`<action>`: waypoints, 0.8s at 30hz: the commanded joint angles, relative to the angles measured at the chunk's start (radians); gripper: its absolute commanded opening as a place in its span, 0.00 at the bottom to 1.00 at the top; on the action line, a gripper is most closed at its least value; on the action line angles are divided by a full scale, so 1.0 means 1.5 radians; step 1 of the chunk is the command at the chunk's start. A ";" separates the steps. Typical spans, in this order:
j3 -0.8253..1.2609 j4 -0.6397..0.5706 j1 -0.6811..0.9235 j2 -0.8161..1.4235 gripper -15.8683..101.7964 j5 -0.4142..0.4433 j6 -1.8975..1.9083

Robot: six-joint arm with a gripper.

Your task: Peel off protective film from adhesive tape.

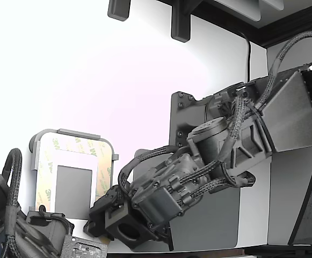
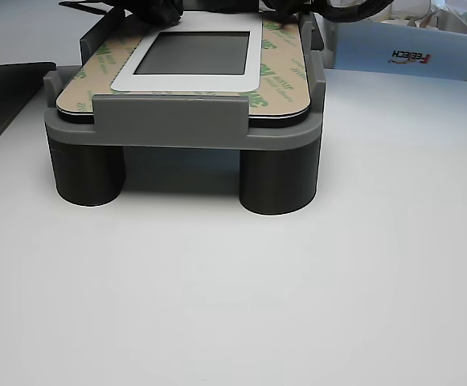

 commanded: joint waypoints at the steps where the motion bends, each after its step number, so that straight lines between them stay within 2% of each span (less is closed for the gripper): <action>1: -0.003 0.001 -0.014 0.010 0.10 0.001 -0.004; 12: -0.028 0.041 -0.018 0.016 0.14 0.015 -0.013; 15: -0.039 0.065 -0.018 0.028 0.21 0.029 -0.008; 18: -0.052 0.104 -0.019 0.054 0.33 0.045 0.009; 19: -0.058 0.125 -0.019 0.069 0.45 0.052 0.014; 20: -0.060 0.140 -0.025 0.085 0.87 0.051 0.018; 21: -0.066 0.156 -0.030 0.102 0.90 0.050 0.024; 22: -0.076 0.181 -0.035 0.118 0.85 0.050 0.028; 24: -0.072 0.191 -0.055 0.161 0.98 0.043 0.040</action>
